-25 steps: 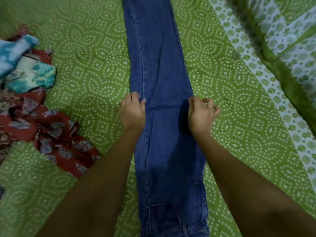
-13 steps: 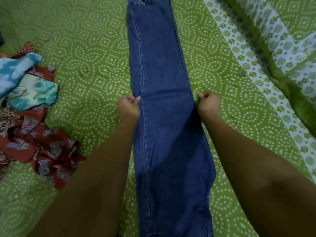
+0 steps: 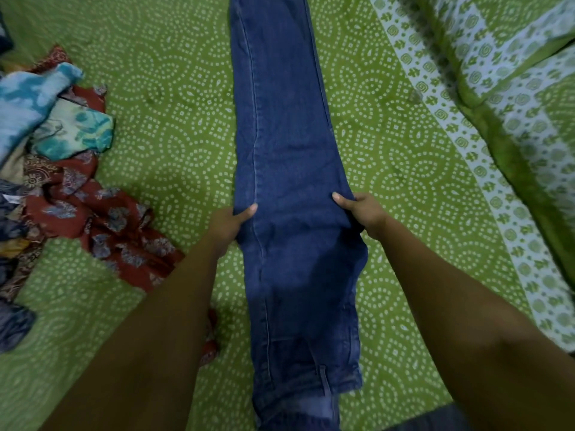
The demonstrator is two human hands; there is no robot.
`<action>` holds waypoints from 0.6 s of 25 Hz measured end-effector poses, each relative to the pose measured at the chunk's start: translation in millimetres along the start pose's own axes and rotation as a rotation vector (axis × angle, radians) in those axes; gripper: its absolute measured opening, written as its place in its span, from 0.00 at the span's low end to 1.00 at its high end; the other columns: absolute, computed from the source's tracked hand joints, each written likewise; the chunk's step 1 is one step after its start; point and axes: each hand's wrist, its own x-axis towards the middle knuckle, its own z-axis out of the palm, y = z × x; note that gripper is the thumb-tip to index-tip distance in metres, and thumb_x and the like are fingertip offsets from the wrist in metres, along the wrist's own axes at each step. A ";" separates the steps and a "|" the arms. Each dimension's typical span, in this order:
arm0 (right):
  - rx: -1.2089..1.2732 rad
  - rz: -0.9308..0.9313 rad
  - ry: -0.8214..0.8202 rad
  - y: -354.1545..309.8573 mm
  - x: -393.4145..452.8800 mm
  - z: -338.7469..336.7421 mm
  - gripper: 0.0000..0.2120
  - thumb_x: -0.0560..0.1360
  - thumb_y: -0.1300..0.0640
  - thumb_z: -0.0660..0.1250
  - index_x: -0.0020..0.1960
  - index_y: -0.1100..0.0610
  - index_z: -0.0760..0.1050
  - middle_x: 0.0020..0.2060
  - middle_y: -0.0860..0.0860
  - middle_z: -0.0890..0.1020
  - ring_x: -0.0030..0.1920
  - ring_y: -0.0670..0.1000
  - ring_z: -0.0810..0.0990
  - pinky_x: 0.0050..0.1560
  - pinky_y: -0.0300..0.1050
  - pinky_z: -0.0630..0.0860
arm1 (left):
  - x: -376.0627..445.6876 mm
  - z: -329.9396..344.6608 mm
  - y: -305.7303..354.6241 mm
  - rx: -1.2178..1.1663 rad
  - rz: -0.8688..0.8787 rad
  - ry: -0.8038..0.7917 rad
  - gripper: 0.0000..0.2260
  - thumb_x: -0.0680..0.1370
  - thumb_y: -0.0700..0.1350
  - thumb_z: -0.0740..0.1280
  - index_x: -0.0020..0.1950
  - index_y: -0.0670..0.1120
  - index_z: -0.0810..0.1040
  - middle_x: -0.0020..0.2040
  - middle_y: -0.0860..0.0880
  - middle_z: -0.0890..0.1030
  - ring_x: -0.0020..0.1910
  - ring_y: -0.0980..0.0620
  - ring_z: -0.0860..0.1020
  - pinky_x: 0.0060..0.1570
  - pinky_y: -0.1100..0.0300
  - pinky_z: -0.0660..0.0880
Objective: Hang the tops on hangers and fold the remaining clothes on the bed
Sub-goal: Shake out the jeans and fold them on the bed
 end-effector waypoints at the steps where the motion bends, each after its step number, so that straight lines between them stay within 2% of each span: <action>1: -0.025 0.019 -0.012 13.4 -10.2 0.1 0.16 0.72 0.48 0.72 0.48 0.61 0.80 0.43 0.53 0.84 0.43 0.53 0.82 0.38 0.41 0.79 | -12.5 -0.8 -9.7 0.017 -0.016 -0.033 0.23 0.74 0.49 0.71 0.66 0.41 0.75 0.61 0.46 0.80 0.58 0.49 0.79 0.61 0.52 0.74; 4: 0.106 0.039 -0.164 57.0 -48.0 -1.9 0.34 0.59 0.39 0.79 0.55 0.63 0.80 0.52 0.57 0.84 0.52 0.56 0.83 0.51 0.48 0.80 | -63.4 -6.1 -35.7 0.019 -0.022 -0.105 0.22 0.74 0.47 0.70 0.66 0.41 0.74 0.58 0.48 0.81 0.57 0.49 0.80 0.55 0.56 0.76; 5: 0.178 0.046 -0.235 70.3 -61.9 -5.0 0.37 0.58 0.41 0.79 0.58 0.63 0.79 0.54 0.57 0.83 0.55 0.55 0.82 0.54 0.47 0.79 | -79.0 -13.1 -44.5 0.008 -0.034 -0.152 0.22 0.74 0.47 0.70 0.65 0.41 0.74 0.56 0.50 0.82 0.56 0.50 0.80 0.55 0.56 0.76; 7: 0.219 0.140 -0.400 102.1 -92.8 -14.1 0.34 0.61 0.48 0.79 0.61 0.64 0.77 0.58 0.55 0.81 0.59 0.54 0.80 0.57 0.45 0.77 | -112.5 -30.6 -60.7 0.093 -0.135 -0.321 0.25 0.70 0.50 0.72 0.65 0.42 0.75 0.56 0.52 0.82 0.56 0.52 0.80 0.59 0.54 0.75; 8: 0.136 0.230 -0.490 119.0 -110.7 -17.2 0.34 0.60 0.50 0.79 0.62 0.63 0.76 0.58 0.54 0.81 0.60 0.53 0.79 0.60 0.45 0.76 | -130.4 -38.6 -68.9 0.186 -0.216 -0.438 0.29 0.67 0.52 0.76 0.64 0.43 0.76 0.57 0.51 0.82 0.56 0.52 0.80 0.60 0.55 0.75; 10: -0.167 0.470 -0.652 155.7 -145.5 -20.0 0.40 0.53 0.51 0.84 0.61 0.62 0.76 0.58 0.51 0.81 0.61 0.51 0.78 0.64 0.46 0.73 | -161.4 -49.6 -93.2 0.413 -0.421 -0.687 0.36 0.56 0.58 0.82 0.60 0.47 0.78 0.56 0.53 0.82 0.56 0.55 0.80 0.55 0.62 0.76; 11: -0.316 0.573 -0.678 169.4 -158.0 -19.0 0.43 0.49 0.51 0.85 0.60 0.61 0.75 0.57 0.50 0.80 0.60 0.51 0.77 0.63 0.45 0.74 | -171.5 -52.8 -108.4 0.509 -0.511 -0.780 0.37 0.53 0.60 0.82 0.59 0.50 0.78 0.55 0.56 0.82 0.55 0.57 0.80 0.53 0.64 0.75; 12: -0.420 0.632 -0.659 172.4 -166.1 -16.0 0.42 0.51 0.52 0.85 0.61 0.60 0.72 0.55 0.51 0.78 0.58 0.51 0.77 0.61 0.45 0.76 | -179.5 -52.9 -120.8 0.580 -0.574 -0.809 0.37 0.52 0.62 0.81 0.58 0.53 0.77 0.57 0.57 0.81 0.56 0.58 0.79 0.54 0.64 0.74; 13: -0.486 0.648 -0.615 166.5 -168.5 -11.0 0.38 0.58 0.52 0.83 0.63 0.61 0.71 0.53 0.53 0.77 0.54 0.51 0.78 0.59 0.46 0.77 | -184.5 -51.4 -129.7 0.596 -0.604 -0.762 0.36 0.54 0.65 0.79 0.59 0.55 0.75 0.59 0.55 0.80 0.56 0.57 0.78 0.56 0.61 0.73; 14: -0.512 0.608 -0.537 154.6 -164.8 -5.5 0.32 0.65 0.50 0.78 0.63 0.62 0.71 0.51 0.55 0.78 0.49 0.51 0.78 0.56 0.46 0.78 | -184.5 -47.5 -132.7 0.541 -0.599 -0.626 0.35 0.58 0.67 0.77 0.60 0.55 0.73 0.61 0.51 0.78 0.57 0.53 0.78 0.57 0.56 0.74; 15: -0.537 0.521 -0.425 136.7 -158.9 0.4 0.28 0.70 0.47 0.74 0.61 0.64 0.72 0.51 0.57 0.79 0.46 0.52 0.79 0.53 0.47 0.79 | -177.3 -43.1 -132.7 0.471 -0.537 -0.425 0.34 0.63 0.67 0.75 0.62 0.51 0.73 0.61 0.47 0.78 0.55 0.50 0.79 0.55 0.53 0.75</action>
